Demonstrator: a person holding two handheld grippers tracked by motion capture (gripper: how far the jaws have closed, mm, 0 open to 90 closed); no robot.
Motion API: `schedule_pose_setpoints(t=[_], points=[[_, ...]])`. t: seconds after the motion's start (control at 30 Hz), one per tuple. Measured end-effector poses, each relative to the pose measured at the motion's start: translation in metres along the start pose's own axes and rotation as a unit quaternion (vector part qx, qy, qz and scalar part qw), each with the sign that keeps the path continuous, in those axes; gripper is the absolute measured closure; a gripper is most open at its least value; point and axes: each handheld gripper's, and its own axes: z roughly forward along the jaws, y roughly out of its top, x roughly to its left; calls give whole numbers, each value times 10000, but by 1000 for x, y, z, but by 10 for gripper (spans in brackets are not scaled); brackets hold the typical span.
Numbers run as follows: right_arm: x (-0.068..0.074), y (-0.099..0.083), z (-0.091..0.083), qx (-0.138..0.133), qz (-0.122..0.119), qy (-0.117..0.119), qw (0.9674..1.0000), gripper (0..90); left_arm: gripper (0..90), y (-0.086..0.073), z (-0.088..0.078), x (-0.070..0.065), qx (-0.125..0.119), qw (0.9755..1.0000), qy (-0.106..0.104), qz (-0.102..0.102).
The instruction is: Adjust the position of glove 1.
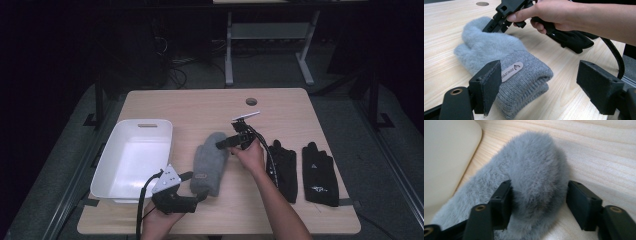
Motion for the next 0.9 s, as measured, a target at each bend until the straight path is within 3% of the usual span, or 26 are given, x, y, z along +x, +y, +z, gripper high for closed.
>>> schedule_pose_setpoints(t=[0.23, 0.37, 0.43, 0.63, 0.9], points=[[-1, -4, 0, -2, 139, 205, 9997, 651, 200, 0, 0, -1, 33, 10000, -4, 8], [-1, -4, -3, 32, 170, 279, 9995, 720, 200, 0, 1, -1, 20, 10000, -43, -25], [-1, -4, -6, -15, 206, 313, 9993, 737, 200, 0, 2, -2, 18, 10000, -63, -29], [6, -5, -18, -54, -46, 286, 9996, 756, 201, 1, 3, -3, 58, 9999, -141, -62], [8, -17, -48, -255, -182, 442, 9985, 765, 201, 6, 1, -6, 1, 9998, -177, -107]])
